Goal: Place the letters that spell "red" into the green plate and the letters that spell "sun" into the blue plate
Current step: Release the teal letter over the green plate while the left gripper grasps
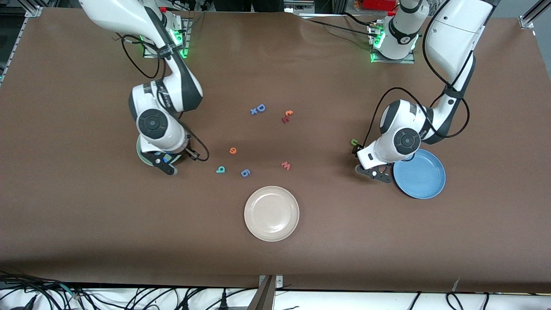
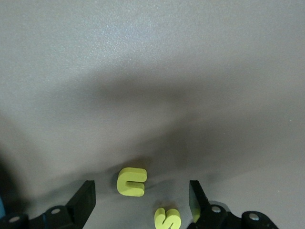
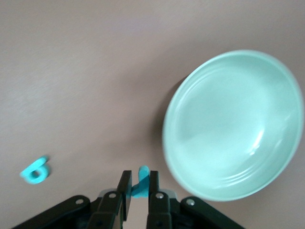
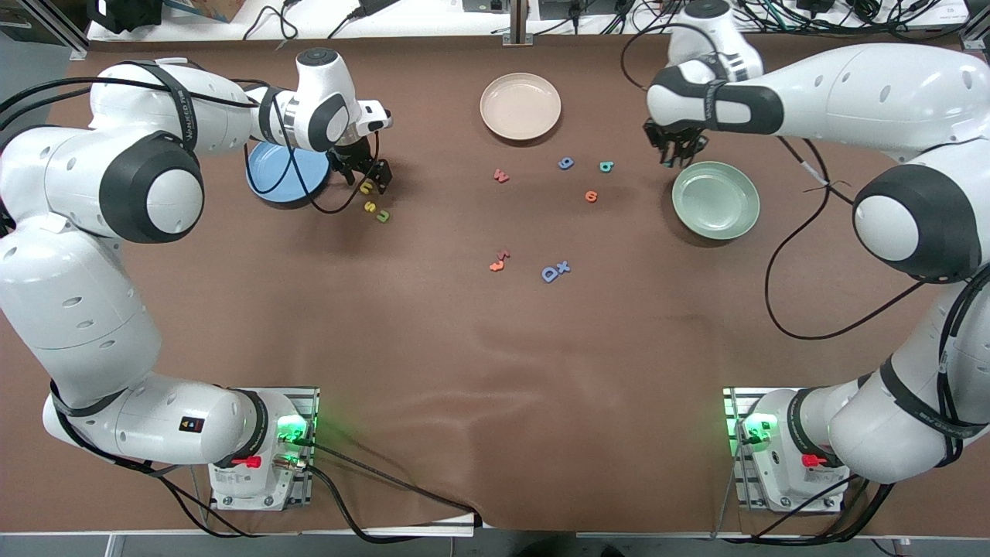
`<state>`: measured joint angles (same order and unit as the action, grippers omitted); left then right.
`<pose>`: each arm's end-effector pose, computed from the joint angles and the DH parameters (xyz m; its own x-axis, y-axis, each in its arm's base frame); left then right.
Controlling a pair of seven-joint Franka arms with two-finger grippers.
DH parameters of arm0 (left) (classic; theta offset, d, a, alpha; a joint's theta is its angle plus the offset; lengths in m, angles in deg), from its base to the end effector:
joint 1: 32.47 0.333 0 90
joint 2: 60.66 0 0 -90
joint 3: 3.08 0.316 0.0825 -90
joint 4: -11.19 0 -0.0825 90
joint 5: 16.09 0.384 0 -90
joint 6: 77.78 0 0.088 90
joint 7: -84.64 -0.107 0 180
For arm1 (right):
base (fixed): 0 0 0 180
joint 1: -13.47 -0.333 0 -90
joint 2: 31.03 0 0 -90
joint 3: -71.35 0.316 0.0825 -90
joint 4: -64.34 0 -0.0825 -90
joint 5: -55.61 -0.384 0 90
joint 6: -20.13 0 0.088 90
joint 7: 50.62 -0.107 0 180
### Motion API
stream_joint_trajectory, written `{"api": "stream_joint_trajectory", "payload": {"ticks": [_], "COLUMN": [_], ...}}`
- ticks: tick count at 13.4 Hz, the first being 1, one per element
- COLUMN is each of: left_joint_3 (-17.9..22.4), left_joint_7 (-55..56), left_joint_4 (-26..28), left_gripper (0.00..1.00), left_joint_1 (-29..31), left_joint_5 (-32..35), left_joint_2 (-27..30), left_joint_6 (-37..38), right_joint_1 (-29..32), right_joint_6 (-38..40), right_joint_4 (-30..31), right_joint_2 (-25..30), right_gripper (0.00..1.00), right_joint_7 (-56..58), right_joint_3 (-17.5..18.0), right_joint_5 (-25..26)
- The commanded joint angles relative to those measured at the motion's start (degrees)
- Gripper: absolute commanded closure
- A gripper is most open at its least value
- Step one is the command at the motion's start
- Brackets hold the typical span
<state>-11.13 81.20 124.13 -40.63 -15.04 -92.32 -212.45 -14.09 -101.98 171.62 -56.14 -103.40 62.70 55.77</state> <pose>0.5714 -0.1651 0.1759 0.9274 -0.3370 -0.1627 -0.3293 -0.9414 0.0727 0.5812 0.2037 0.2680 0.8322 -0.5520 -0.0527 -0.5361 -0.8251 0.1783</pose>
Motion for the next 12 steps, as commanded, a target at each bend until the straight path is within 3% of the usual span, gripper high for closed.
{"api": "stream_joint_trajectory", "payload": {"ticks": [1, 8, 10, 12], "left_joint_3": [0.57, 0.57, 0.92, 0.92], "left_joint_7": [0.89, 0.89, 0.71, 0.71], "left_joint_4": [0.44, 3.26, 3.26, 3.26], "left_gripper": [0.17, 0.18, 0.19, 0.34], "left_joint_1": [-0.55, -0.55, -0.55, -0.55], "left_joint_5": [1.5, 1.5, 1.5, 1.5], "left_joint_2": [0.11, -0.15, -0.15, -0.07], "left_joint_6": [-0.85, -4.63, -4.63, -4.63], "right_joint_1": [0.13, 3.91, 4.0, 4.0], "right_joint_6": [-0.58, -11.21, -11.4, -11.4], "right_joint_4": [3.55, 11.99, 11.99, 11.91], "right_joint_2": [1.56, 0.51, -0.1, -0.28], "right_gripper": [0.94, 0.93, 0.86, 0.27], "right_joint_7": [7.14, 15.69, 15.69, 15.69], "right_joint_3": [-3.02, -3.38, -3.38, -3.38], "right_joint_5": [-0.77, -5.08, -5.17, -5.26]}}
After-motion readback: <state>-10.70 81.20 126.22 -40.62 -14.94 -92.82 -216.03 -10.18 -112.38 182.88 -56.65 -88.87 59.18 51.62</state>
